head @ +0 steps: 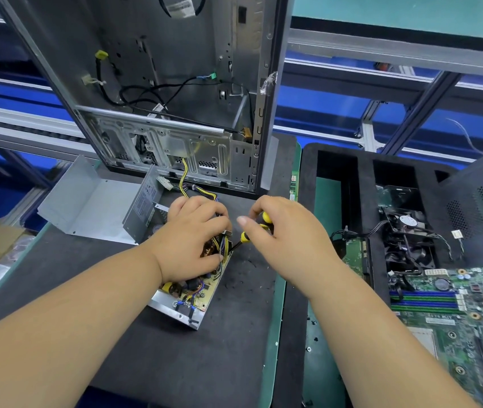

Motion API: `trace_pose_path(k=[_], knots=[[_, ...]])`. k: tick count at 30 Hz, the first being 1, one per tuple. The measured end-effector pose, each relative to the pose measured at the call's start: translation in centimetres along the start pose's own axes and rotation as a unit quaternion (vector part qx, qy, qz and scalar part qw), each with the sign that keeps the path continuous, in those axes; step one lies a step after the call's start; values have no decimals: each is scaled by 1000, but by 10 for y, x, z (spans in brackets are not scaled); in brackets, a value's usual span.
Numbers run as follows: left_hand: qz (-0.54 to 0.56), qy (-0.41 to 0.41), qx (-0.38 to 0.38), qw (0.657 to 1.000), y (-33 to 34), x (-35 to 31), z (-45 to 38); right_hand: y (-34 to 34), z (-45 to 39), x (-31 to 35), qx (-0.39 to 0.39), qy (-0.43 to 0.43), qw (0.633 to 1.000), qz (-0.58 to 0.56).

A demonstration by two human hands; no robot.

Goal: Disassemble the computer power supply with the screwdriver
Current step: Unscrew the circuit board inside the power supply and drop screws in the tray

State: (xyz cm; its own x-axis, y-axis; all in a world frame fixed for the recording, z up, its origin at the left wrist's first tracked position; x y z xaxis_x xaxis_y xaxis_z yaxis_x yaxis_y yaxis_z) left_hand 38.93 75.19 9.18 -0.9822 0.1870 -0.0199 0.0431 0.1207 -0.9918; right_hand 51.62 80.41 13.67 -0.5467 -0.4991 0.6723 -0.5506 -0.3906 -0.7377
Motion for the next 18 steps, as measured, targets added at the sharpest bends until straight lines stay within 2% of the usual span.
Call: trace_pose_path(k=[11, 18], knots=[[7, 1, -5, 1000, -2, -1, 1, 1, 2, -2, -6, 10, 996, -85], [4, 1, -4, 1000, -2, -1, 0, -2, 2, -2, -2, 8, 1000, 11]])
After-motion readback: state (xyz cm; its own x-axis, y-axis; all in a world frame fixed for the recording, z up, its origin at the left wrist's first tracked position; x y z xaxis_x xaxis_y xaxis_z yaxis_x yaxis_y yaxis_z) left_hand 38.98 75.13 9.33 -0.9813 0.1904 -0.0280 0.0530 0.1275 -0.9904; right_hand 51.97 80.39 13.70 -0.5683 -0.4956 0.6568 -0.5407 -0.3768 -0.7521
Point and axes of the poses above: each hand's wrist, its own z-axis away from the middle knuckle, its own y-axis out of the palm, x = y × z, the point moved 9 cm from there along -z, towards the middle knuckle, and after that the axes turned 9 degrees about -z, right-handed, at the moved point
